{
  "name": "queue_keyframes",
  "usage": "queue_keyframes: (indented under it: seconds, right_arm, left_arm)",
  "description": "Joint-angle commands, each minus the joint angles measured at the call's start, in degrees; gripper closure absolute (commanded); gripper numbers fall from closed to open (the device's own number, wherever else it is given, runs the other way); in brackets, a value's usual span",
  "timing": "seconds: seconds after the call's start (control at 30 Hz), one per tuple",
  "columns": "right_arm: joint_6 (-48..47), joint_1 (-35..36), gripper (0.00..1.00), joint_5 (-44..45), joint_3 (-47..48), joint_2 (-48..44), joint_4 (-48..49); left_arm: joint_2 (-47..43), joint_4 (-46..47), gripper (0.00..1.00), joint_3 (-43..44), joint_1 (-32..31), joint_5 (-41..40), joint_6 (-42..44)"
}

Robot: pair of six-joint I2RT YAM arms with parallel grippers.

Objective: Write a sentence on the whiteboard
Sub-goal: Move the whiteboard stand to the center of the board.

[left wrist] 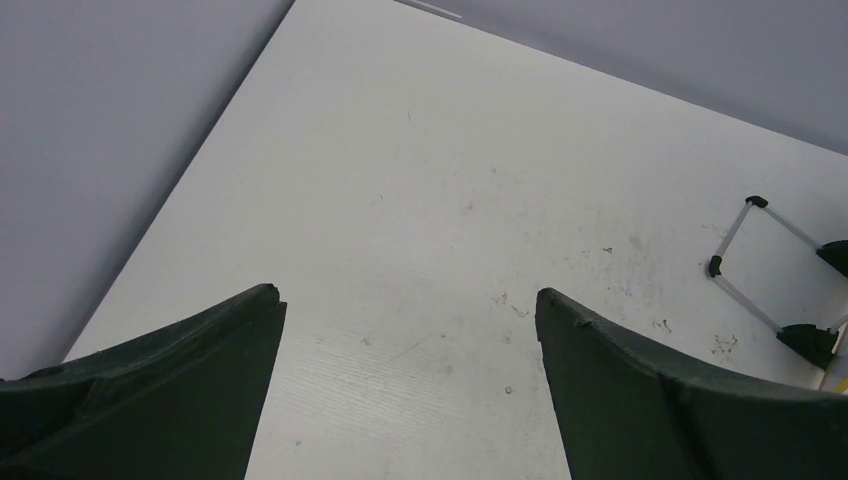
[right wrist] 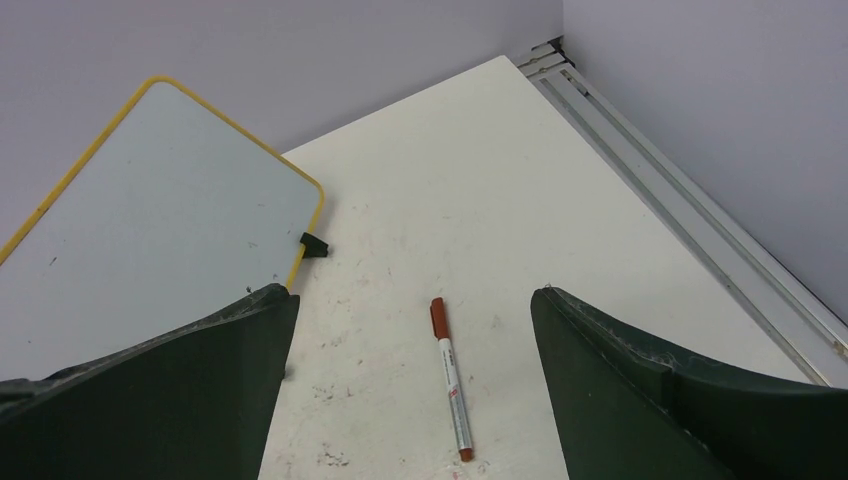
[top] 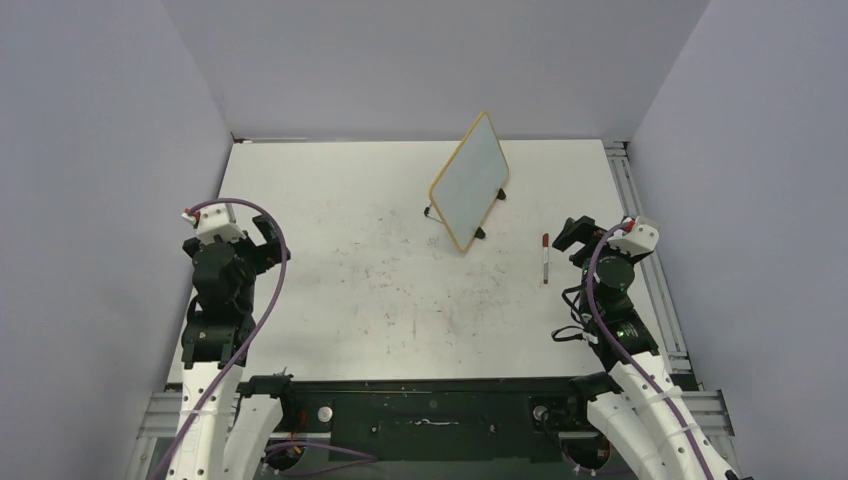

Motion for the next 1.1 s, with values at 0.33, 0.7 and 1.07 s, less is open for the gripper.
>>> queue_keyframes:
  seconds: [0.33,0.7,1.07]
  right_arm:
    - [0.2,-0.2,0.10,-6.3,1.8,2.0,1.3]
    - [3.5,-6.3,0.12,-43.5,1.9,26.5,12.7]
    - [6.4,-6.6,0.38,-52.4,9.2,49.6,24.0]
  left_arm:
    - [-0.4,2.5,0.04,1.2,-0.1,-1.4,-2.3]
    - [0.5,3.2,0.04,0.4,-0.5,6.6,-0.4]
    - [0.4,3.4,0.04,0.0,-1.5,7.2,-0.2]
